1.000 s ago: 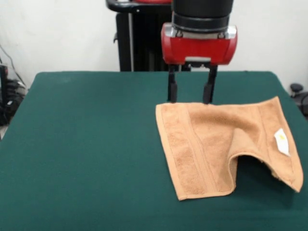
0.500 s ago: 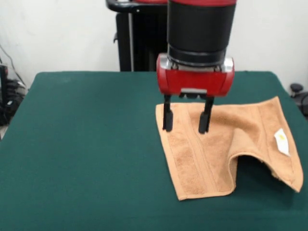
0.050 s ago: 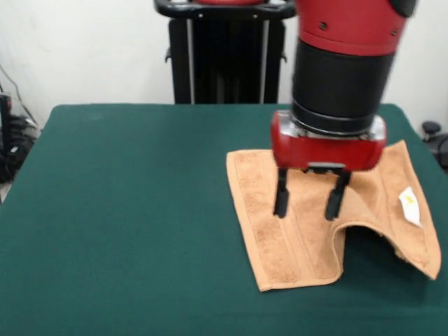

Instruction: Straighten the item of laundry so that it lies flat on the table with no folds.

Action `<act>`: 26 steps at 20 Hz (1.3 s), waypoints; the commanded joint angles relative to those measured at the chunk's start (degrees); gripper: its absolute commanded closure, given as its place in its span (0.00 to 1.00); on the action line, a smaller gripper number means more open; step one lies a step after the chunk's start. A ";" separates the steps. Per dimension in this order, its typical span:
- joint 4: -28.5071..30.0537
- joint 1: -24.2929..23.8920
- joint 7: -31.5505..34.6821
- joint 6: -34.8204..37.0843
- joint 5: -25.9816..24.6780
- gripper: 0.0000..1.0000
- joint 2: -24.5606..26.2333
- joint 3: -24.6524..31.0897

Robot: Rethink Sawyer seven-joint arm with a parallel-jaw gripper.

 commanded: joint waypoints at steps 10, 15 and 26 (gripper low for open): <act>-12.36 2.21 12.98 10.40 2.52 0.00 7.58 0.50; -12.25 2.02 12.27 11.64 2.44 0.00 6.83 0.10; -13.91 2.08 11.04 13.66 1.05 0.00 8.00 -1.73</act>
